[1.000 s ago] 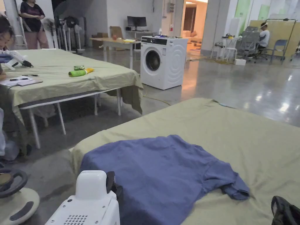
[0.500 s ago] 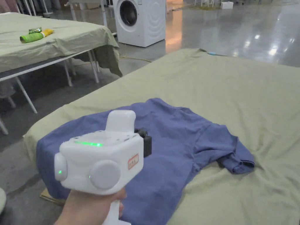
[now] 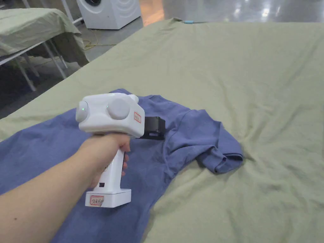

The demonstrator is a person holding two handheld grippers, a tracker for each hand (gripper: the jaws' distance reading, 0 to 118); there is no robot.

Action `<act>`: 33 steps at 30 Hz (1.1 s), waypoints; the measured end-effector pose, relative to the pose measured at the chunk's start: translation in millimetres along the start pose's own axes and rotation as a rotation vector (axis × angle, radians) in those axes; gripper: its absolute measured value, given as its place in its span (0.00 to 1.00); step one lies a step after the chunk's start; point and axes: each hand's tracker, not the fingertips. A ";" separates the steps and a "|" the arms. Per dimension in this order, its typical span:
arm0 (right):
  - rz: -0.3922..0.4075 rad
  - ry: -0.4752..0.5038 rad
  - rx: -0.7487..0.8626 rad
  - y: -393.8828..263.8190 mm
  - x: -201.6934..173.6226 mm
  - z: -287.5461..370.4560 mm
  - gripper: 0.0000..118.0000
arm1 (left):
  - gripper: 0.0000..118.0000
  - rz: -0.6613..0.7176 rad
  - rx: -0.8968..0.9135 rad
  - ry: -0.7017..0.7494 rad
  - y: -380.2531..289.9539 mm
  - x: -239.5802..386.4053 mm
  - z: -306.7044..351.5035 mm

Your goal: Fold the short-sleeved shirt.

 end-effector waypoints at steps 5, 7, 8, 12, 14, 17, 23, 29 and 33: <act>-0.018 -0.015 -0.002 1.4 0.6 4.4 0.02 | 0.49 -0.026 0.112 0.082 3.6 6.7 10.9; -0.027 -0.011 0.006 2.3 -6.4 5.9 0.02 | 0.22 -0.009 0.130 0.106 3.2 1.5 17.3; -0.031 -0.007 0.009 3.9 -8.7 6.6 0.02 | 0.01 -0.022 0.136 0.162 3.7 -2.6 18.3; -0.017 0.014 0.034 7.3 -17.3 5.0 0.02 | 0.01 -0.050 0.125 0.132 -7.0 4.7 41.1; -0.016 0.020 0.045 6.7 -14.6 2.1 0.02 | 0.01 -0.099 0.188 0.115 -11.4 14.5 60.6; -0.046 0.016 0.056 10.1 -12.9 0.5 0.02 | 0.01 -0.091 0.240 0.055 -5.5 23.4 90.9; -0.058 -0.033 0.143 19.8 -7.0 21.3 0.02 | 0.01 -0.132 0.422 -0.059 -10.7 58.1 175.0; -0.054 -0.140 0.261 41.6 -0.2 79.2 0.02 | 0.01 -0.273 0.528 -0.248 -21.4 151.4 242.9; -0.033 -0.271 0.303 42.1 5.6 139.9 0.02 | 0.01 -0.359 0.586 -0.428 -38.2 250.1 291.4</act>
